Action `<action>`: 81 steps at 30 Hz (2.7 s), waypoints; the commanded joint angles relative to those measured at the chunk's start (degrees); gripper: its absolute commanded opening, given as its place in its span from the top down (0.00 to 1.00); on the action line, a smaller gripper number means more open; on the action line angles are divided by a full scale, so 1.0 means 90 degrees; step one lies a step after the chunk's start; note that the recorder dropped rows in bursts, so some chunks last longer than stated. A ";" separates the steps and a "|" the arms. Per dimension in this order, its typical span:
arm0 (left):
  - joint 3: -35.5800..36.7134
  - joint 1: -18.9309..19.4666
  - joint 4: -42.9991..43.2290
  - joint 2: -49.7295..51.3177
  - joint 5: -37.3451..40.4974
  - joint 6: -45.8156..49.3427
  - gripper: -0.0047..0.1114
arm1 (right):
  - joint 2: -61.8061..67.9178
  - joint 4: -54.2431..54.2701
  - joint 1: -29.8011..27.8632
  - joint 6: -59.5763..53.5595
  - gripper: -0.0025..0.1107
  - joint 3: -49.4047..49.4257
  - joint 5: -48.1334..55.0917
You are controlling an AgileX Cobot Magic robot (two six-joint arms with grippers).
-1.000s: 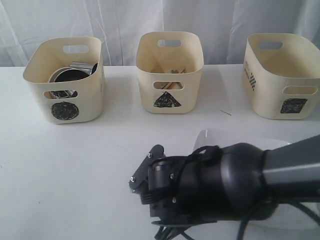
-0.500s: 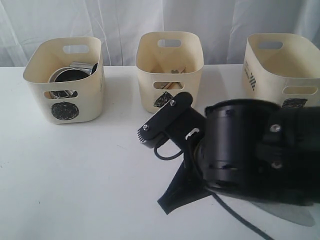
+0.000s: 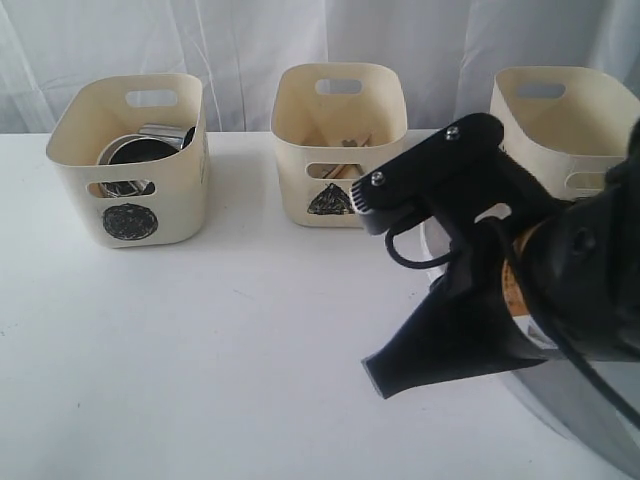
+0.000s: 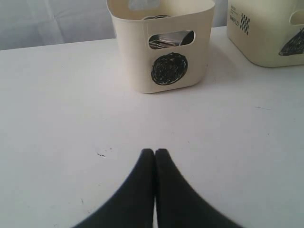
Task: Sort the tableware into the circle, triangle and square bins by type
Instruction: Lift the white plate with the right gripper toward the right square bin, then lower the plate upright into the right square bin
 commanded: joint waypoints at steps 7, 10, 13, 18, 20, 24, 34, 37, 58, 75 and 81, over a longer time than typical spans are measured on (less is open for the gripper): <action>0.0024 0.0032 -0.0057 -0.0029 0.0001 -0.0009 0.96 | -0.0851 -0.0544 0.0538 -0.0054 0.98 -0.0179 0.0081; 0.0024 0.0032 -0.0057 -0.0029 0.0001 -0.0009 0.96 | -0.0988 -0.0656 0.0627 -0.0224 0.98 -0.0218 0.0110; 0.0024 0.0032 -0.0057 -0.0029 0.0001 -0.0009 0.96 | -0.1146 -0.1080 0.0693 -0.0644 0.98 -0.0231 0.0110; 0.0024 0.0032 -0.0057 -0.0029 0.0001 -0.0009 0.96 | -0.1300 -0.1582 0.0693 -0.0752 0.98 -0.0307 0.0104; 0.0024 0.0032 -0.0057 -0.0029 0.0001 -0.0009 0.96 | -0.1341 -0.1611 0.0693 -0.0928 0.98 -0.0307 -0.0016; 0.0024 0.0032 -0.0057 -0.0029 0.0001 -0.0009 0.96 | -0.1365 -0.1778 0.0693 -0.1195 0.98 -0.0322 -0.0311; 0.0024 0.0032 -0.0057 -0.0029 0.0001 -0.0009 0.96 | -0.1382 -0.2687 0.0316 -0.1207 0.98 -0.0970 -0.0488; 0.0024 0.0032 -0.0057 -0.0029 0.0001 -0.0009 0.96 | -0.1369 -0.2776 -0.0123 -0.1368 0.98 -0.1055 -0.0665; 0.0024 0.0032 -0.0057 -0.0029 0.0001 -0.0009 0.96 | 0.0352 -0.0622 -0.4407 -0.3857 0.98 -0.1494 -0.4327; 0.0024 0.0032 -0.0057 -0.0029 0.0001 -0.0009 0.96 | 0.2737 -0.0338 -0.5977 -0.3844 0.98 -0.2154 -0.6744; 0.0024 0.0032 -0.0057 -0.0029 0.0001 -0.0009 0.96 | 0.3150 -0.0338 -0.6012 -0.3844 0.98 -0.2321 -0.6842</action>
